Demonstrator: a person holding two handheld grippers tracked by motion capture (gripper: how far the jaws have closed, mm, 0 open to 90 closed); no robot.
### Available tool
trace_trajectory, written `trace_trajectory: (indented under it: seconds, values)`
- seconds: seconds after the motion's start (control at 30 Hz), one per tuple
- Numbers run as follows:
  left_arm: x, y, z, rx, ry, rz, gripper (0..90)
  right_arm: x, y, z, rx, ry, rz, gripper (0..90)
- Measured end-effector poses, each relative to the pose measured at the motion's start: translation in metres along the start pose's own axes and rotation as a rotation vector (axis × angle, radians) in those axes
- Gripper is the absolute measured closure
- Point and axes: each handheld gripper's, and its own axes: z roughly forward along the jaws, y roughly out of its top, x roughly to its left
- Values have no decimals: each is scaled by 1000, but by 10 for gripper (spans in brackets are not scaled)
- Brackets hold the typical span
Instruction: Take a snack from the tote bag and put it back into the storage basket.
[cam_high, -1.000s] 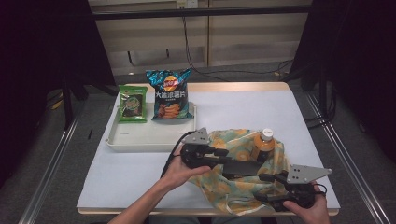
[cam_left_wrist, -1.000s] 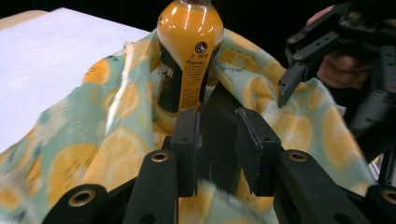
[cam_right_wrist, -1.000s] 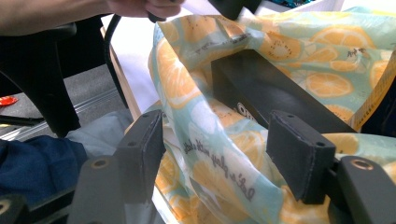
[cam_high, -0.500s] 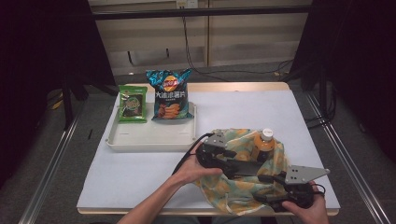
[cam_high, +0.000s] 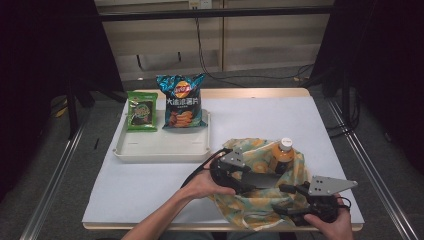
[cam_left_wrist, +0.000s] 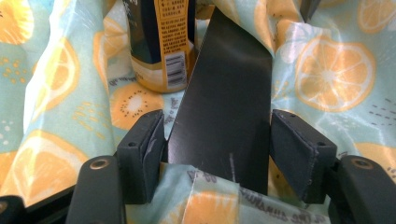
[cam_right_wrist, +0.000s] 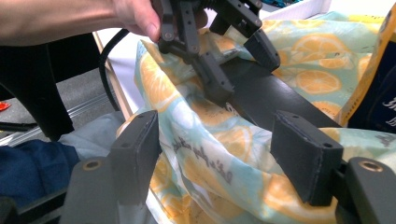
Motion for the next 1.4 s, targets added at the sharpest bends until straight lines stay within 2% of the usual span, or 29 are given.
trace_trajectory:
  seconds: [0.1,0.13,0.17,0.2,0.23,0.33,0.47,0.57,0.6,0.73,0.8,0.9,1.0,1.07,1.1,1.2,1.3,1.33,1.37,1.4]
  values:
    - [1,-1,3,17,-7,9,355,-1,1,-2,-6,-8,5,329]
    - [0,-2,5,30,-3,28,348,-1,2,-3,-14,-11,7,329]
    - [-1,-2,7,55,10,28,341,-2,2,-4,-19,-18,12,329]
    - [-2,-2,10,60,16,23,336,-3,3,-5,-21,-27,15,329]
    - [-2,-2,11,70,14,36,338,-3,3,-6,-23,-33,21,329]
    - [-1,-3,13,62,3,43,347,-4,3,-7,-24,-38,20,328]
    - [-2,-3,14,70,13,53,347,-5,8,-13,-53,-64,20,305]
    - [-3,0,12,66,22,58,346,-8,12,-22,-83,-109,36,288]
    - [-3,2,11,41,13,54,346,-9,12,-24,-86,-122,38,286]
    - [-8,8,9,13,19,70,349,-16,11,-32,-110,-189,69,247]
    - [-9,10,10,15,11,73,339,-20,8,-32,-107,-221,78,231]
    - [-10,9,14,40,30,79,341,-23,5,-30,-98,-228,93,205]
    - [-9,7,20,43,15,82,338,-25,4,-23,-82,-233,93,183]
    - [-10,8,22,62,28,94,332,-26,4,-18,-68,-233,94,175]
    - [-10,8,22,53,25,94,330,-27,4,-15,-63,-231,96,175]
    - [-13,8,25,65,52,109,327,-28,4,-9,-43,-235,95,182]
    - [-15,9,25,99,73,142,324,-28,3,-3,-9,-242,86,210]
    - [-16,9,26,92,72,146,331,-28,3,-2,-4,-240,85,220]
    - [-15,9,24,107,75,147,357,-28,2,-2,2,-239,87,237]
    - [-14,9,25,93,68,140,367,-28,1,-1,9,-237,88,250]
